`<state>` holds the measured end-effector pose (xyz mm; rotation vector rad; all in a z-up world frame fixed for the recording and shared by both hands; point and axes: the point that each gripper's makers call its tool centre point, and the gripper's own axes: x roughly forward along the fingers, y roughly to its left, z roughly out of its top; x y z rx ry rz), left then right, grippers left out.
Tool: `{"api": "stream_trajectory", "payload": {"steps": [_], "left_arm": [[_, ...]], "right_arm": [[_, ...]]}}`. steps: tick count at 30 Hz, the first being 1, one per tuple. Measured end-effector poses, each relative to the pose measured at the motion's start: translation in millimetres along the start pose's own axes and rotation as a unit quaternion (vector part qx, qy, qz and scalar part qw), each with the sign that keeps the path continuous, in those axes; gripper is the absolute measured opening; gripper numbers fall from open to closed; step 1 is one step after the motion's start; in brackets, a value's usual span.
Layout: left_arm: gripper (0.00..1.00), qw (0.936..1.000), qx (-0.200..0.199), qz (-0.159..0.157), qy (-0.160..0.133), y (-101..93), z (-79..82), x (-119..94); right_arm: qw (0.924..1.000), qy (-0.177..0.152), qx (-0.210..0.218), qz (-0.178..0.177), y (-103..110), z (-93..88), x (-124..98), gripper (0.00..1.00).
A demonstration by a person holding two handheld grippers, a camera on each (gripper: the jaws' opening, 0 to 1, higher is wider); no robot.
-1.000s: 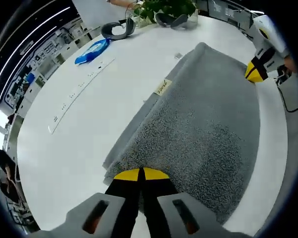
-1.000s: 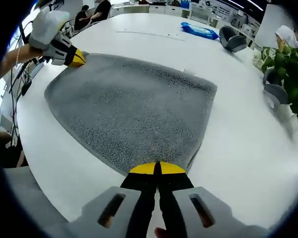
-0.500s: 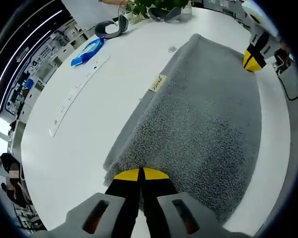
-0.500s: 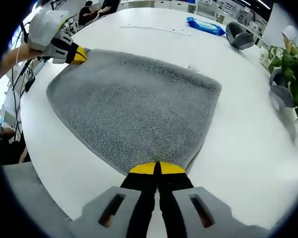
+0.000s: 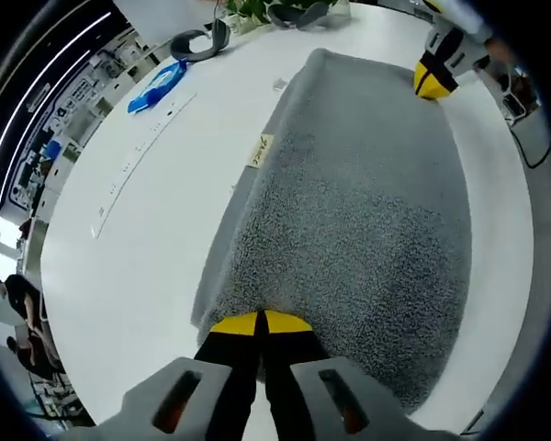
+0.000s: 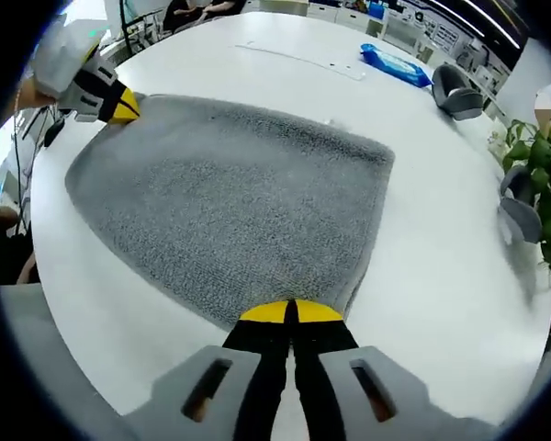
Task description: Fold the towel on the table until its edges align and the towel forms a compact rectangular stack.
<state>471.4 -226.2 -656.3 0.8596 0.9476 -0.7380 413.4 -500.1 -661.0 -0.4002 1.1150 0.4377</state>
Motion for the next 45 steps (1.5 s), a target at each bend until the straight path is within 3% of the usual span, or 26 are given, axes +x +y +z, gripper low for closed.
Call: {"api": "stream_trajectory", "payload": {"steps": [16, 27, 38, 45], "left_arm": [[0.00, 0.9997, -0.017, -0.007, 0.015, -26.6, -18.0, -14], [0.00, 0.9993, -0.035, -0.008, 0.004, -47.6, -25.5, -24], [0.00, 0.9994, -0.034, -0.009, -0.002, -74.9, -26.4, -33], [0.00, 0.9981, -0.059, -0.016, 0.000, -89.7, -25.7, -38]], "right_arm": [[0.9988, -0.008, -0.048, 0.011, -17, 24.4, 12, 0.00], [0.9971, 0.004, -0.075, 0.014, -26, 41.2, 20, 0.00], [0.9960, 0.000, -0.089, 0.012, -33, 54.4, 26, 0.00], [0.9956, -0.003, -0.092, 0.014, -36, 62.9, 30, 0.00]]}}
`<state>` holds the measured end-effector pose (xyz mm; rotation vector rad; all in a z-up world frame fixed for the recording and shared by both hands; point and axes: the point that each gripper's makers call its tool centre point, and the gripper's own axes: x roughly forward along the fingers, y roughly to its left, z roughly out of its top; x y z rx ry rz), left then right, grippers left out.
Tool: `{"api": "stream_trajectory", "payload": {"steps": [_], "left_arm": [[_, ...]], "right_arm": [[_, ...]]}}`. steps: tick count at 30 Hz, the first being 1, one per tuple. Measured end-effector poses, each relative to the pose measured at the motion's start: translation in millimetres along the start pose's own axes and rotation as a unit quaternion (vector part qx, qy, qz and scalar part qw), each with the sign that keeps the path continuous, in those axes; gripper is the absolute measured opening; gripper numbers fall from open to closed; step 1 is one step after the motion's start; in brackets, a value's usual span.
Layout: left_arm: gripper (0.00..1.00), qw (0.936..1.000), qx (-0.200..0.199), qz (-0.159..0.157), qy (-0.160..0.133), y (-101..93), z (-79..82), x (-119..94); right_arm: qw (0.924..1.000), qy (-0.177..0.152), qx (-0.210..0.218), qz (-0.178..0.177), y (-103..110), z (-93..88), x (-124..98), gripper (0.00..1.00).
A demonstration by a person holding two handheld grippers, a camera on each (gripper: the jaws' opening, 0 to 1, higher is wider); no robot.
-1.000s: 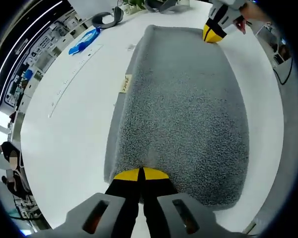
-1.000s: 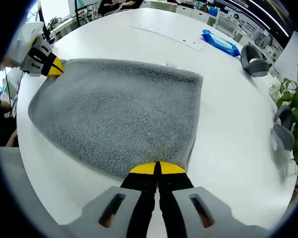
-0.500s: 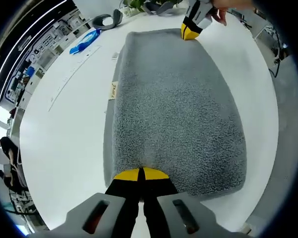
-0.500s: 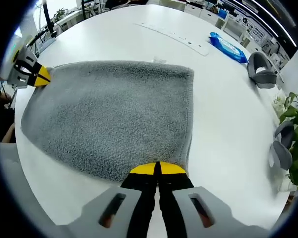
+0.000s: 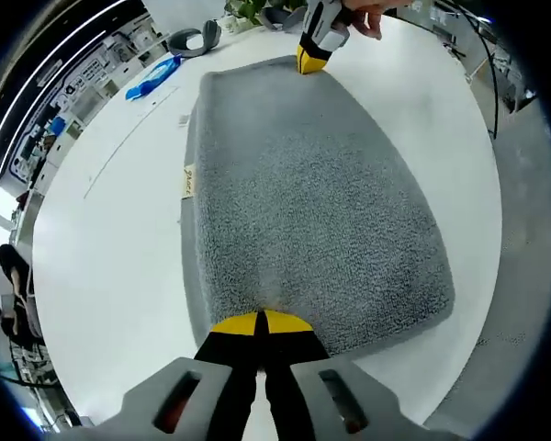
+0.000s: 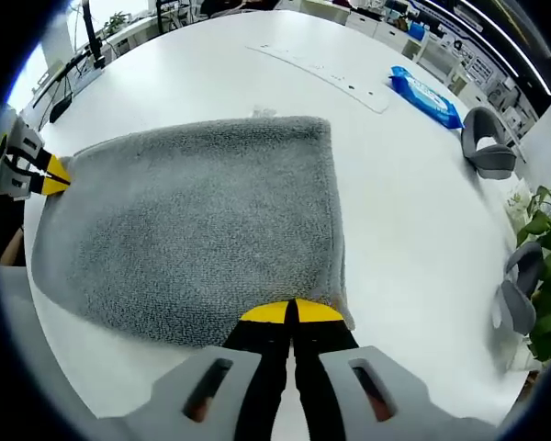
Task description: Fold the towel on the table until its edges align and the towel forms a compact rectangular stack.
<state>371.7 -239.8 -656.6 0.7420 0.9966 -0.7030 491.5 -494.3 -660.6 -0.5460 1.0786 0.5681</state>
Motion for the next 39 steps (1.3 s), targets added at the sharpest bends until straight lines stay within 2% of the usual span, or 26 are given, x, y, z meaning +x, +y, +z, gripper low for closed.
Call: {"api": "stream_trajectory", "payload": {"steps": [10, 16, 23, 31, 37, 39], "left_arm": [[0.00, 0.9999, 0.007, -0.009, -0.010, -31.6, 1.0, -7], [0.00, 0.9990, 0.040, -0.006, -0.018, -48.0, 0.7, -11], [0.00, 0.9989, 0.036, -0.015, -0.027, -63.2, 5.9, -14], [0.00, 0.9986, 0.031, -0.021, -0.037, -76.3, 12.8, -14], [0.00, 0.9981, 0.049, -0.012, -0.035, -81.2, 15.1, -14], [0.00, 0.9986, 0.043, -0.009, -0.030, -79.8, 15.5, -14]], "right_arm": [[0.9999, -0.008, -0.010, -0.004, -6, 12.2, 6, 0.00], [0.9998, -0.018, -0.011, -0.005, -9, 18.2, 9, 0.00], [0.9995, -0.029, -0.012, -0.004, -11, 33.1, 15, 0.00], [0.9984, -0.034, -0.034, -0.031, -11, 44.1, 18, 0.00], [0.9978, -0.039, 0.015, -0.051, -14, 46.6, 14, 0.00], [0.9955, -0.070, 0.046, -0.044, -10, 53.1, 6, 0.00]]}}
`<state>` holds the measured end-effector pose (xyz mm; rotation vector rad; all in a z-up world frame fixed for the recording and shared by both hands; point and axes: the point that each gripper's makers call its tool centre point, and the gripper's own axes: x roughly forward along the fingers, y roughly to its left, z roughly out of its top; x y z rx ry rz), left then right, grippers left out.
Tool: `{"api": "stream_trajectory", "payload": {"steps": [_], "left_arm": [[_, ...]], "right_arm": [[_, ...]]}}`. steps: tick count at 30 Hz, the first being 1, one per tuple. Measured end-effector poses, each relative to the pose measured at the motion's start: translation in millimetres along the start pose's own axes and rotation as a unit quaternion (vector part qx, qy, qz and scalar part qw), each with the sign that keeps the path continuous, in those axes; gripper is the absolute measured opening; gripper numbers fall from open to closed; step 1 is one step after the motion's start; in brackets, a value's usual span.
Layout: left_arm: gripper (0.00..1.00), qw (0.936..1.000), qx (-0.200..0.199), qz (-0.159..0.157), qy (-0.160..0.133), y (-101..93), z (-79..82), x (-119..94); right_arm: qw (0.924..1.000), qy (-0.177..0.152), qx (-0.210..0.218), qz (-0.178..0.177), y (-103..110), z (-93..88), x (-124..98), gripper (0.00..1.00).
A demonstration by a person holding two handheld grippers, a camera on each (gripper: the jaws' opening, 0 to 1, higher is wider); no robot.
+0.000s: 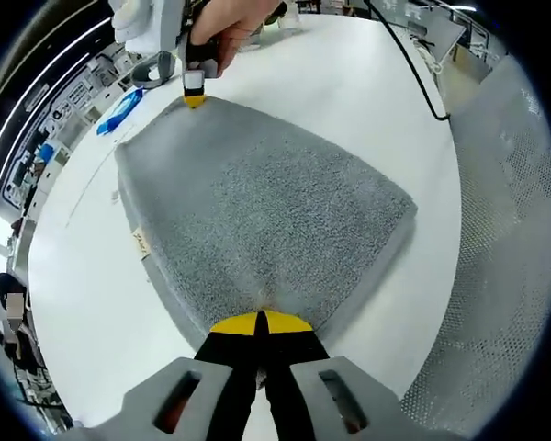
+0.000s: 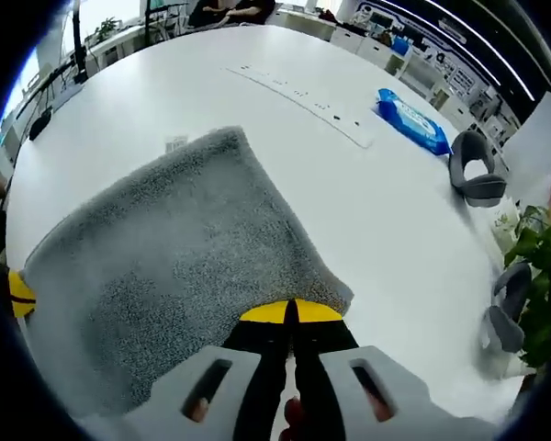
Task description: Fold the towel on the table until its edges align and the towel forms a compact rectangular stack.
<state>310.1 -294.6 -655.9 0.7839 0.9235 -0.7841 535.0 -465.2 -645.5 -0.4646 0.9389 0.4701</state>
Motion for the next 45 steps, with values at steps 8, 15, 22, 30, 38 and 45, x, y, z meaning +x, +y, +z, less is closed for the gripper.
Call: {"api": "stream_trajectory", "payload": {"steps": [8, 15, 22, 30, 38, 45], "left_arm": [[0.00, 0.9987, -0.046, -0.001, 0.021, 1.5, 2.0, 2], [0.00, 0.9985, -0.053, 0.001, 0.012, 0.4, 6.6, 4], [0.00, 0.9923, -0.121, -0.023, -0.013, -1.4, 19.0, 7], [0.18, 0.9831, -0.051, -0.091, -0.150, 0.8, 28.9, -17], [0.32, 0.9693, 0.091, -0.125, -0.191, -19.2, 16.4, -29], [0.38, 0.9662, 0.128, -0.135, -0.178, -31.6, 8.9, -11]], "right_arm": [[0.9969, -0.074, 0.021, 0.012, 7, 9.6, -49, 0.02], [0.9921, -0.120, 0.016, 0.034, 46, -15.1, -100, 0.06], [0.9868, -0.146, 0.012, 0.068, 100, -40.5, -141, 0.09], [0.9829, -0.109, -0.070, 0.131, 166, -90.5, -152, 0.15], [0.9747, -0.073, -0.115, 0.177, 210, -117.5, -148, 0.23], [0.9710, -0.023, -0.162, 0.174, 219, -144.2, -128, 0.28]]}}
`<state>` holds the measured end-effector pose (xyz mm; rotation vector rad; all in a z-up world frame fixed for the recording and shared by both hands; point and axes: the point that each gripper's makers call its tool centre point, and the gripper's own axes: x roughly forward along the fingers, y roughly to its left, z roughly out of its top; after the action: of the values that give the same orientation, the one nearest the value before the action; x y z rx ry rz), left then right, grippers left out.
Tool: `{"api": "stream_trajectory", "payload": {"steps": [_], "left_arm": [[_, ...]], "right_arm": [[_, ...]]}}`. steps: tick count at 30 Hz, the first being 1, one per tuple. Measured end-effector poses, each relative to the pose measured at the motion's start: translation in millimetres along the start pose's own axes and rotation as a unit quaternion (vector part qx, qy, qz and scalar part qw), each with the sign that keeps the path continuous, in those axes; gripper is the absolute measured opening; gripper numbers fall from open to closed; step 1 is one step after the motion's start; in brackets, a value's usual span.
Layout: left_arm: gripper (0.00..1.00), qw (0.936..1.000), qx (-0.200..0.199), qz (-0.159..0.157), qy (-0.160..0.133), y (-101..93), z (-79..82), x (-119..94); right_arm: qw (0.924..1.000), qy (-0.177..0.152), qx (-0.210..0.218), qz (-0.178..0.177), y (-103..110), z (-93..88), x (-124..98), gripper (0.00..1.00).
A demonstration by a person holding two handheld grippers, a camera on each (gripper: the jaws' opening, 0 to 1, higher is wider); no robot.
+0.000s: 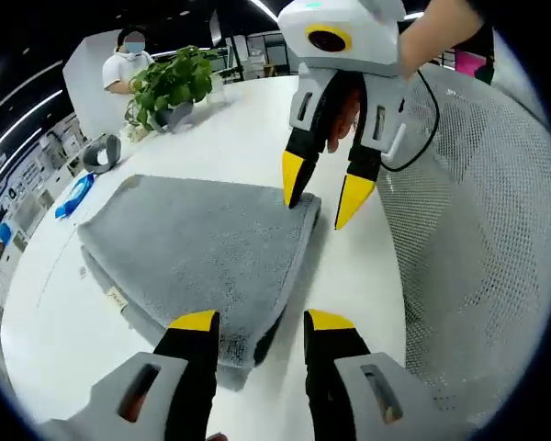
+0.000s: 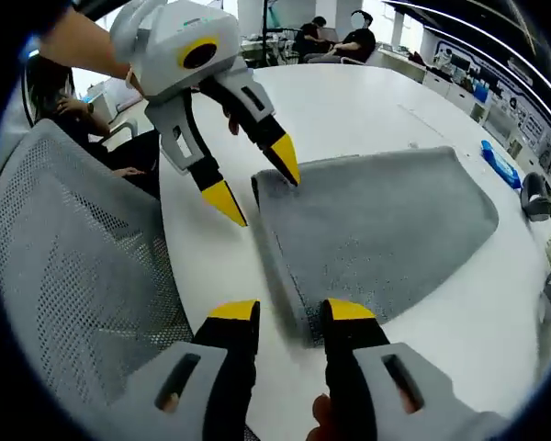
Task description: Fold the towel on the table until its edges align and the towel forms a compact rectangular stack.
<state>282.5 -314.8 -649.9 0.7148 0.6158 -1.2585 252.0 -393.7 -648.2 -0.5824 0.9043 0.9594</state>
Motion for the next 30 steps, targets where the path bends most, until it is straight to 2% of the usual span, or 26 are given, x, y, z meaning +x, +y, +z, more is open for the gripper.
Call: {"api": "stream_trajectory", "payload": {"steps": [1, 2, 3, 4, 5, 9, 11, 12, 14, 16, 17, 20, 22, 24, 28, 30], "left_arm": [[0.38, 0.9999, 0.000, -0.004, 0.010, -1.8, -6.0, 3], [0.39, 0.9999, 0.009, -0.001, 0.008, -1.6, -7.6, 4], [0.38, 0.9998, 0.010, 0.004, -0.019, 1.0, -0.1, 5], [0.37, 1.0000, 0.000, 0.005, -0.003, 2.8, -3.5, 5], [0.36, 1.0000, -0.002, 0.007, -0.004, 3.4, -2.4, 5], [0.35, 1.0000, 0.003, 0.006, -0.005, 3.7, -2.4, 4], [0.35, 1.0000, 0.000, 0.004, -0.003, 3.4, -2.1, 5], [0.30, 0.9999, 0.003, 0.012, 0.003, 5.5, -2.1, 6], [0.20, 0.9977, 0.038, 0.050, 0.023, 17.8, -5.6, 3], [0.19, 0.9985, 0.039, 0.034, 0.019, 8.8, -2.4, 5], [0.19, 0.9986, 0.034, 0.036, 0.020, 10.5, -2.3, 4], [0.16, 0.9984, 0.031, 0.042, 0.021, 7.1, -2.1, 4], [0.12, 0.9966, 0.052, 0.057, 0.030, 9.0, -2.3, 3], [0.08, 0.9964, 0.048, 0.061, 0.033, 8.3, -0.3, 1], [0.04, 0.9974, 0.016, 0.062, 0.031, 12.6, 4.0, -8], [0.04, 0.9978, 0.005, 0.060, 0.026, 12.9, 5.2, -12]], "right_arm": [[1.0000, 0.005, -0.004, -0.002, -1, -3.8, 3, 0.28], [1.0000, 0.005, -0.004, -0.003, -2, -5.5, 4, 0.28], [1.0000, 0.006, -0.005, -0.005, -3, -6.5, 4, 0.28], [0.9999, 0.006, -0.008, -0.007, -3, -7.2, 5, 0.28], [0.9998, 0.009, -0.013, -0.010, -4, -6.7, 5, 0.28], [0.9982, 0.023, -0.051, -0.021, -6, -8.7, 6, 0.27], [0.9938, 0.036, -0.094, -0.047, -11, -11.8, 8, 0.23], [0.9927, 0.035, -0.105, -0.047, -9, -11.4, 7, 0.22], [0.9935, 0.036, -0.094, -0.053, -9, -9.2, 9, 0.20], [0.9921, 0.040, -0.096, -0.070, -15, -9.5, 10, 0.14], [0.9916, 0.036, -0.102, -0.070, -16, -7.5, 12, 0.12], [0.9921, 0.046, -0.084, -0.081, -18, -6.8, 14, 0.09], [0.9909, 0.047, -0.091, -0.087, -18, -6.9, 15, 0.07], [0.9919, 0.044, -0.084, -0.085, -19, -5.4, 12, 0.04], [0.9964, 0.018, -0.023, -0.079, -20, 2.9, 0, 0.02], [0.9965, 0.012, -0.023, -0.079, -21, 5.8, -7, 0.02]]}}
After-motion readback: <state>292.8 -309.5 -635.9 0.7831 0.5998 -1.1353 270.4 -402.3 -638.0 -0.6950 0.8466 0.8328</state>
